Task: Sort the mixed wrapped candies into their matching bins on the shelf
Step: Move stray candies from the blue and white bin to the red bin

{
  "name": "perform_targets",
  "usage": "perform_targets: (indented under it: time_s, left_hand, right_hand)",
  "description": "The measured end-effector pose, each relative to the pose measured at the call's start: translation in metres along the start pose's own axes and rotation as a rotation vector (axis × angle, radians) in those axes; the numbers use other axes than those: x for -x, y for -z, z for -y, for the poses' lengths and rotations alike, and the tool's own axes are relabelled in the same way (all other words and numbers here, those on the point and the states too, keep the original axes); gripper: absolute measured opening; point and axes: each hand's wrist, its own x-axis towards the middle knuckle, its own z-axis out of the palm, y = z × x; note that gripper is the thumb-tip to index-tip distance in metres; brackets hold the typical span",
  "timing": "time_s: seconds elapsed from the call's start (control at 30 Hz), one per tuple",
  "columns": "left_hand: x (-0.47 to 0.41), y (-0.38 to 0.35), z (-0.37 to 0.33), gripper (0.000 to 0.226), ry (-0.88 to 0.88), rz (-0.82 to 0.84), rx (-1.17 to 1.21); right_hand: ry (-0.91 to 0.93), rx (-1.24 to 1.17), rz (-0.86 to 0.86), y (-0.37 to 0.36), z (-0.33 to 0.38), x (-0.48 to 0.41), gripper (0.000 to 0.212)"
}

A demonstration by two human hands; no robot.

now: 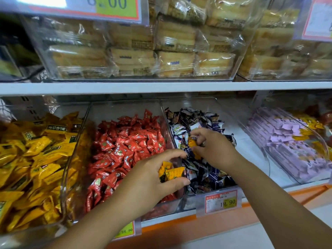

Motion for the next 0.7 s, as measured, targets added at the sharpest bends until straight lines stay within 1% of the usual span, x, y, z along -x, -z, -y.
perform_targets:
  time_s: [0.1,0.17,0.23,0.3,0.4,0.47,0.53,0.6,0.67,0.7]
  left_hand:
    - [0.006,0.006,-0.001,0.052,-0.002,-0.031,0.016]
    - [0.012,0.018,-0.003,0.053,-0.007,-0.096,0.023]
    - [0.022,0.037,-0.004,0.053,-0.033,-0.214,0.002]
    - [0.037,0.062,-0.003,0.049,-0.041,-0.357,-0.051]
    - [0.066,0.099,0.004,0.042,0.03,-0.5,-0.175]
    - [0.085,0.124,0.019,0.037,0.101,-0.587,-0.228]
    - [0.102,0.146,0.039,0.034,0.158,-0.68,-0.248]
    - [0.117,0.163,0.056,0.038,0.217,-0.735,-0.248]
    - [0.13,0.174,0.067,0.031,0.265,-0.763,-0.241]
    - [0.135,0.178,0.071,0.026,0.279,-0.774,-0.248]
  right_hand:
    - [0.032,-0.118,-0.072,0.012,0.008,0.001,0.029]
    - [0.059,-0.235,-0.117,0.021,0.016,0.006,0.027]
    - [0.144,-0.32,-0.12,0.024,0.032,0.015,0.027]
    - [0.232,-0.341,-0.107,0.02,0.055,0.023,0.028]
    - [0.359,-0.356,-0.097,0.006,0.094,0.032,0.03]
    - [0.409,-0.321,-0.113,-0.006,0.115,0.032,0.031]
    - [0.394,-0.299,-0.129,-0.016,0.132,0.025,0.029]
    - [0.351,-0.287,-0.14,-0.025,0.145,0.016,0.022]
    - [0.315,-0.352,-0.129,-0.028,0.156,0.009,0.01]
    - [0.312,-0.405,-0.112,-0.029,0.162,0.009,0.008]
